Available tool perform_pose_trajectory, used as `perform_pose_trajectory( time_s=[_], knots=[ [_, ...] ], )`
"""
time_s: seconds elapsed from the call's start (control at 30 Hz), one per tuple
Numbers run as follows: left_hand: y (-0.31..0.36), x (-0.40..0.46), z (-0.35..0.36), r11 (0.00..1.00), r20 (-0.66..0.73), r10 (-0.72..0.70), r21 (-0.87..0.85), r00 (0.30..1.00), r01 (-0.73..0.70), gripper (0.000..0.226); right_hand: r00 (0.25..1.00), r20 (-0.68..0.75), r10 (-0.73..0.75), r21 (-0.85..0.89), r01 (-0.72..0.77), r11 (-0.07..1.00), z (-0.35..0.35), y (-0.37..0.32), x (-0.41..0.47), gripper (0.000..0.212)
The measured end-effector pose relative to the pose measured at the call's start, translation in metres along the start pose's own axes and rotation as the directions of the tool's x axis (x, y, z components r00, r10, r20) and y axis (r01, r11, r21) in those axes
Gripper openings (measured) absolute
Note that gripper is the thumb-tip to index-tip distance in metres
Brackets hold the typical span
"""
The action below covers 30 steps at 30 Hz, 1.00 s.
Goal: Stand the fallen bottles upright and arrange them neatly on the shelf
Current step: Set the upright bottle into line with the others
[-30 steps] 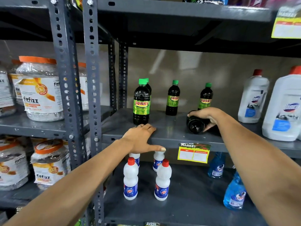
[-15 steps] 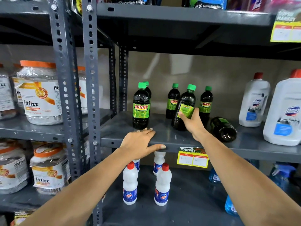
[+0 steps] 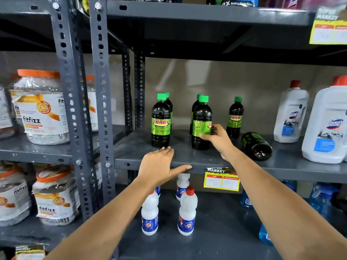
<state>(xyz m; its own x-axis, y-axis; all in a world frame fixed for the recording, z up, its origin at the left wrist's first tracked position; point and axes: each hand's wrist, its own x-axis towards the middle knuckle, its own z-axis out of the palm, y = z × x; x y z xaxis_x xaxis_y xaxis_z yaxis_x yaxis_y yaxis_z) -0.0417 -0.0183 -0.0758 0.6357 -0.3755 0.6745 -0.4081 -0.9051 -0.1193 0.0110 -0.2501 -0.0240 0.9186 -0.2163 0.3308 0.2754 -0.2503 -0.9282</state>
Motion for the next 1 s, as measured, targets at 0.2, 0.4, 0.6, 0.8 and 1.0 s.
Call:
perform_pose_trajectory(
  time_s=[0.2, 0.4, 0.6, 0.8, 1.0],
  knots=[
    [0.0007, -0.0006, 0.0011, 1.000, -0.009, 0.000, -0.015, 1.000, 0.000, 0.090, 0.999, 0.017, -0.028, 0.005, 0.027, 1.000, 0.0000, 0.0020, 0.0008, 0.073],
    [0.0012, -0.0009, -0.0018, 1.000, -0.007, -0.002, -0.015, 1.000, 0.001, 0.091, 0.994, 0.111, -0.021, 0.064, 0.014, 0.998, 0.0003, 0.0001, 0.0034, 0.074],
    [0.0008, -0.0008, -0.0015, 1.000, -0.007, -0.003, -0.011, 1.000, 0.003, 0.091, 0.995, 0.090, -0.031, -0.012, 0.032, 0.999, 0.0013, 0.0008, 0.0026, 0.079],
    [0.0006, -0.0007, -0.0015, 1.000, -0.017, -0.008, -0.002, 1.000, 0.008, 0.091, 0.993, 0.104, -0.058, -0.113, 0.069, 0.991, 0.0042, -0.0013, -0.0019, 0.076],
    [0.0008, -0.0014, -0.0008, 1.000, -0.031, -0.004, -0.019, 0.999, 0.003, 0.090, 0.994, 0.088, -0.067, -0.191, 0.082, 0.978, 0.0028, 0.0009, -0.0018, 0.074]
  ],
)
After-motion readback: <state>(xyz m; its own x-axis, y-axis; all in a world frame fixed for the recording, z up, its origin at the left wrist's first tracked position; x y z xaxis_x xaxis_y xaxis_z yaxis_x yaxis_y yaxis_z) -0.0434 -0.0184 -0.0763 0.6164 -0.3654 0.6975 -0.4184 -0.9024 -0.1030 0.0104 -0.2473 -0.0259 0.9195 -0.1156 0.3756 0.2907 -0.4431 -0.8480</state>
